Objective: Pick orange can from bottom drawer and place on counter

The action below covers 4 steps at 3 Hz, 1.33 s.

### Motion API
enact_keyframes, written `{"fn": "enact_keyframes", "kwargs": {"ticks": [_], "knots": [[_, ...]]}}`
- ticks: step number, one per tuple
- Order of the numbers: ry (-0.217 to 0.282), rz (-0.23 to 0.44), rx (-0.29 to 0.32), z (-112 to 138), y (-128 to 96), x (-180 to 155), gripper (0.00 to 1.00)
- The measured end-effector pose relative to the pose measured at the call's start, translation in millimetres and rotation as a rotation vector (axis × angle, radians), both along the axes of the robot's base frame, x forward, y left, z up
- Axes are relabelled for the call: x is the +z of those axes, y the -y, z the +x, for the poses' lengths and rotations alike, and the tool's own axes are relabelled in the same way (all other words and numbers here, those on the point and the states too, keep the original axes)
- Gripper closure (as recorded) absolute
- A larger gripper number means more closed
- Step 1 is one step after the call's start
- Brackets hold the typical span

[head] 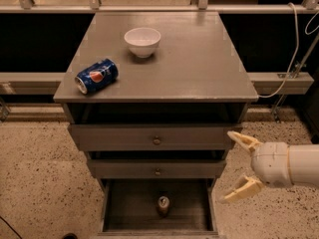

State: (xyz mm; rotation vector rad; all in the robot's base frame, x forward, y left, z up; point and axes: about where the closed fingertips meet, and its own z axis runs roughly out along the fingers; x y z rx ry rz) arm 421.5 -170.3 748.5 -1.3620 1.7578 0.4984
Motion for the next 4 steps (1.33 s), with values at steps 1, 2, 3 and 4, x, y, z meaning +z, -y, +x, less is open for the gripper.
{"fn": "enact_keyframes", "kwargs": {"ticks": [1,2,3,4], "knots": [[0.119,0.141,-0.035,22.0,-21.3,-31.8,0.0],[0.258,0.209,-0.041,48.5,-27.0,-65.7,0.0],[0.303,0.336,0.027,57.2,-29.0,-131.1,0.0],[0.278,0.366,0.019,54.1,-35.2,-144.1,0.0]]}}
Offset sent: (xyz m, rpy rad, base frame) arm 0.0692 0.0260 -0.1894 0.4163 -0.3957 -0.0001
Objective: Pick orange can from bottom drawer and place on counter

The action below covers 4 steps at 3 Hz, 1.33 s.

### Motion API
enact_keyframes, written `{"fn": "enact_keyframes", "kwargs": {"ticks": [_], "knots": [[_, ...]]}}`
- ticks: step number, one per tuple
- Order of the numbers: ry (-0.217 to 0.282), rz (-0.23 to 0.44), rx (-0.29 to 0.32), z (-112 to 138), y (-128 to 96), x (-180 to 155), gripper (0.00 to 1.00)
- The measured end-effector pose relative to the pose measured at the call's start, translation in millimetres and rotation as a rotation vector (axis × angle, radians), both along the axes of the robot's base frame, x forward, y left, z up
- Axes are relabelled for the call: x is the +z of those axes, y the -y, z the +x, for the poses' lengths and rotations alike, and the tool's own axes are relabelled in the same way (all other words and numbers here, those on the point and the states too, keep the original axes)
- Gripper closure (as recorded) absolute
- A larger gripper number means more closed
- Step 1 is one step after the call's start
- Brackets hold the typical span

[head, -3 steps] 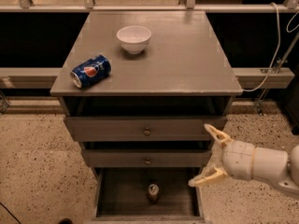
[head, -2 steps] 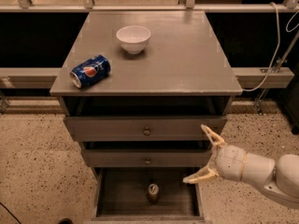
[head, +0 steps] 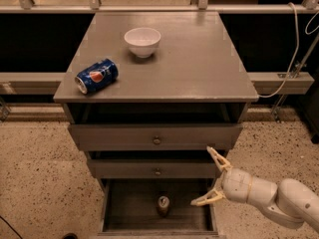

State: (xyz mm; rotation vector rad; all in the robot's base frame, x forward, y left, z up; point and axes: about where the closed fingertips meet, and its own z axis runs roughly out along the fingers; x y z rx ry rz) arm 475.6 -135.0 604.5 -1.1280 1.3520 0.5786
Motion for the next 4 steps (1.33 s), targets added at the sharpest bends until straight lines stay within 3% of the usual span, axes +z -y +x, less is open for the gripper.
{"fn": "enact_keyframes", "kwargs": {"ticks": [1,2,4], "knots": [[-0.025,-0.031,0.042,0.3,-8.9,-23.7,0.0],[-0.002,-0.061,0.049,3.4,-19.3,-86.2,0.0],[-0.055,-0.088,0.069,-2.5,-29.8,-222.6,0.0]]}}
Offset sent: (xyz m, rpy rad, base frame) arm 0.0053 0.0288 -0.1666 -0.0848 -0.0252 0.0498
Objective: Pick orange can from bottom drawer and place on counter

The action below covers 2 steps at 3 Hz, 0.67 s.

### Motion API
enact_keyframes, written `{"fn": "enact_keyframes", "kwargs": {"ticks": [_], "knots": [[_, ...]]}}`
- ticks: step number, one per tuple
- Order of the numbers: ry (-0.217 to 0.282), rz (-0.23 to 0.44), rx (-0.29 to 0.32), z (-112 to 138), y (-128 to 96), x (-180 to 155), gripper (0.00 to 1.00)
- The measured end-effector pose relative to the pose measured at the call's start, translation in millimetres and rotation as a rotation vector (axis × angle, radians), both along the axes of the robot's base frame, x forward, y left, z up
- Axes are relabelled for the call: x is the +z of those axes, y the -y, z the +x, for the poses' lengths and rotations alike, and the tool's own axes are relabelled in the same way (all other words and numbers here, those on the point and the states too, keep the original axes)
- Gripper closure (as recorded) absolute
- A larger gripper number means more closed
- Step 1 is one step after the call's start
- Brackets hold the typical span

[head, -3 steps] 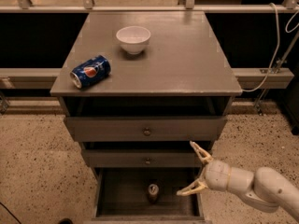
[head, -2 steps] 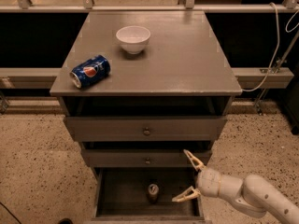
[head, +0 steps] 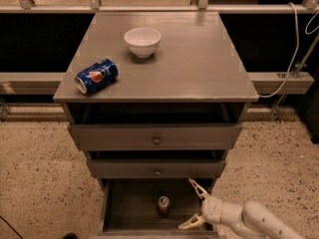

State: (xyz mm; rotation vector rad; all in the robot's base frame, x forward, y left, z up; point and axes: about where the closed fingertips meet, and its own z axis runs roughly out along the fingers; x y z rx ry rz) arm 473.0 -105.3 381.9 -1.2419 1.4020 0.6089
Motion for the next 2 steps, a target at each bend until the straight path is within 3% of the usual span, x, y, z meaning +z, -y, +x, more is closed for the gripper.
{"fn": "enact_keyframes", "kwargs": {"ticks": [1,2], "knots": [[-0.051,-0.019,-0.016,-1.2,-3.2,-52.6,0.0],[-0.076,0.01,-0.058,5.2,-11.1,-81.2,0.0]]}}
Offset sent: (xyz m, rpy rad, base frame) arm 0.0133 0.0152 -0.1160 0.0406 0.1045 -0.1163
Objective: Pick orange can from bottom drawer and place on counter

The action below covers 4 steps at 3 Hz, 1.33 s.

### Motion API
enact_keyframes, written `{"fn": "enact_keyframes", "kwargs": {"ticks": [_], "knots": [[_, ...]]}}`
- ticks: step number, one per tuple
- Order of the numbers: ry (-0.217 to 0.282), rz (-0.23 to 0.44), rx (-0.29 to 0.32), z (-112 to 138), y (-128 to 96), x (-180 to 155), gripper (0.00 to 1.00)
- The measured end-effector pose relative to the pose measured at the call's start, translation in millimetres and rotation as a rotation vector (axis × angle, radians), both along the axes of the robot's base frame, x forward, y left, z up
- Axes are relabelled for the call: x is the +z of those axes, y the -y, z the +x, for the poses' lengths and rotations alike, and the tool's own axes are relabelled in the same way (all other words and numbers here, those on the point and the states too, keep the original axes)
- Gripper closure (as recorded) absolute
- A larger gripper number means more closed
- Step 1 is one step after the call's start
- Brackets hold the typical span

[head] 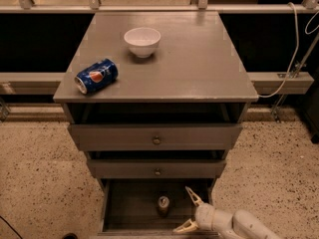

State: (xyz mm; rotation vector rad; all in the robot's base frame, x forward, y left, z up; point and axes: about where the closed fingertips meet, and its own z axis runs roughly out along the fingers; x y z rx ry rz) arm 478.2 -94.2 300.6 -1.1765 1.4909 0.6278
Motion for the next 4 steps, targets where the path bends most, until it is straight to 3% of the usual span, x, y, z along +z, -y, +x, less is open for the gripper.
{"fn": "enact_keyframes", "kwargs": {"ticks": [1,3,4], "knots": [[-0.013,-0.021,-0.012,15.5,-14.4,-27.1,0.0],[-0.07,-0.082,0.028,33.7,-49.2,-70.9,0.0],[-0.107,-0.078,0.014,40.2,-56.6,-86.2,0.0]]}}
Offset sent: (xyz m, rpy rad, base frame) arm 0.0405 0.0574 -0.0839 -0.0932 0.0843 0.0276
